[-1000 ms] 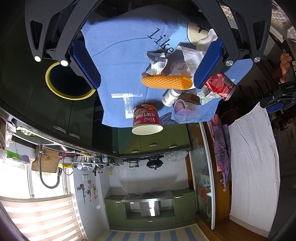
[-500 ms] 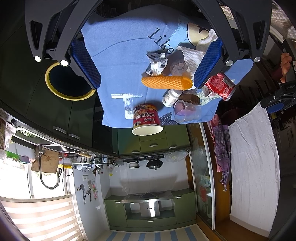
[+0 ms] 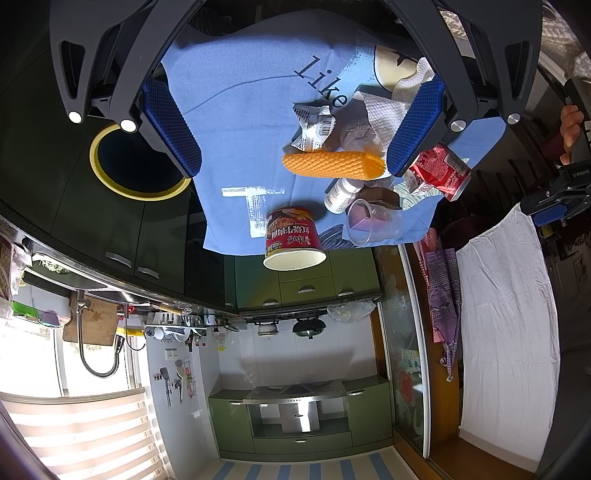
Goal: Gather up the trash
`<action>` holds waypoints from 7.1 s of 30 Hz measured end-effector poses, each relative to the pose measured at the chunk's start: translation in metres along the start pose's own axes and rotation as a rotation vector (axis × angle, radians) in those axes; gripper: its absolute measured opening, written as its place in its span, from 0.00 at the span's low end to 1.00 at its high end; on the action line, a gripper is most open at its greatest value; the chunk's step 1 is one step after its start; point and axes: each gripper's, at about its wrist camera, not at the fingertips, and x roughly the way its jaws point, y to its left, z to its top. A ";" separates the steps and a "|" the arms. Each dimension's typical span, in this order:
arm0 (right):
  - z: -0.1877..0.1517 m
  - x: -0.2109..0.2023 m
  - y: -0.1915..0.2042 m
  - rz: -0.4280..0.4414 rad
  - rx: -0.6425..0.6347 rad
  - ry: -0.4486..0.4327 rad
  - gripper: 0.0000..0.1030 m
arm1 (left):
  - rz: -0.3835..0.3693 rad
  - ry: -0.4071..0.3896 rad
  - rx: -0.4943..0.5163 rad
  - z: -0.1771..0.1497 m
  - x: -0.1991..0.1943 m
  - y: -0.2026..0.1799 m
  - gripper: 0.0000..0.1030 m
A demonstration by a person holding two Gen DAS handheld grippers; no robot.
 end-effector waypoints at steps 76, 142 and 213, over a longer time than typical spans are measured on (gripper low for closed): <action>0.191 0.467 -0.077 -0.097 0.102 0.962 0.40 | 0.104 0.262 -0.239 0.069 0.399 0.148 0.94; 0.041 0.246 -0.311 -0.260 0.555 0.802 0.24 | -0.035 0.301 -0.142 0.068 0.375 0.115 0.94; -0.013 0.179 -0.203 0.132 0.465 0.738 0.40 | -0.424 0.768 -0.072 0.019 0.201 0.036 0.60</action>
